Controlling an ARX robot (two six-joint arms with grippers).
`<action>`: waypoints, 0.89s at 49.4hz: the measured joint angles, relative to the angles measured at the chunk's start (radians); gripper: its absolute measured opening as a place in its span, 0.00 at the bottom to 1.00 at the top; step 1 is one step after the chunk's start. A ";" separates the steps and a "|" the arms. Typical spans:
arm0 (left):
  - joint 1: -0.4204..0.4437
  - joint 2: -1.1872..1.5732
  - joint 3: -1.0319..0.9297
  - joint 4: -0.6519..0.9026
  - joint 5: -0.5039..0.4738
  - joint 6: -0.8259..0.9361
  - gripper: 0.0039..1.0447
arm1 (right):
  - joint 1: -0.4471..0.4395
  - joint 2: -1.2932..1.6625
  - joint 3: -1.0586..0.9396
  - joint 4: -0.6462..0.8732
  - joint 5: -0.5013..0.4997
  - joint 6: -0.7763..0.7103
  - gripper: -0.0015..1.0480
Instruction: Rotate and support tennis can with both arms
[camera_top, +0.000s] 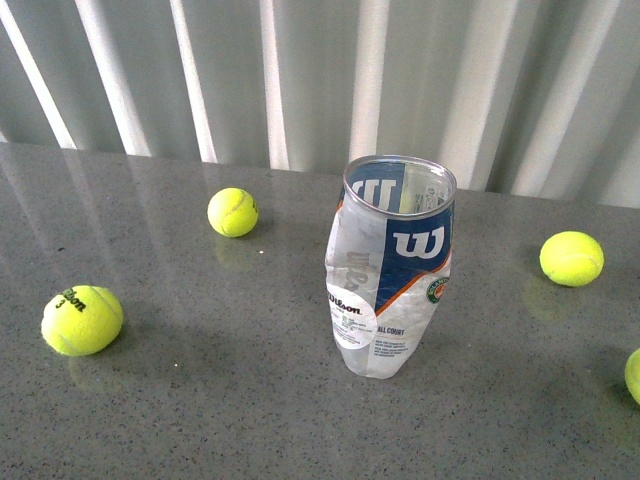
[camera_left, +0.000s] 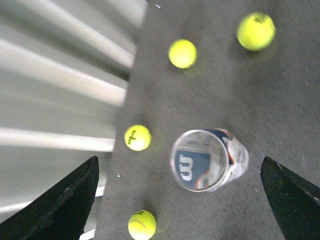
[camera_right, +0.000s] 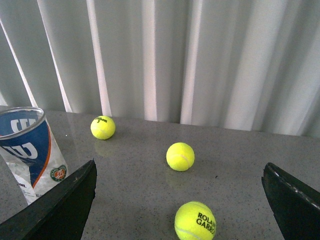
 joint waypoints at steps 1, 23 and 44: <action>0.019 -0.029 -0.024 0.033 0.011 -0.045 0.94 | 0.000 0.000 0.000 0.000 0.000 0.000 0.93; 0.381 -0.553 -0.792 0.689 -0.270 -0.826 0.75 | 0.000 0.000 0.000 0.000 0.000 0.000 0.93; 0.532 -0.800 -1.180 0.886 -0.267 -0.966 0.03 | 0.000 0.000 0.000 0.000 0.002 0.000 0.93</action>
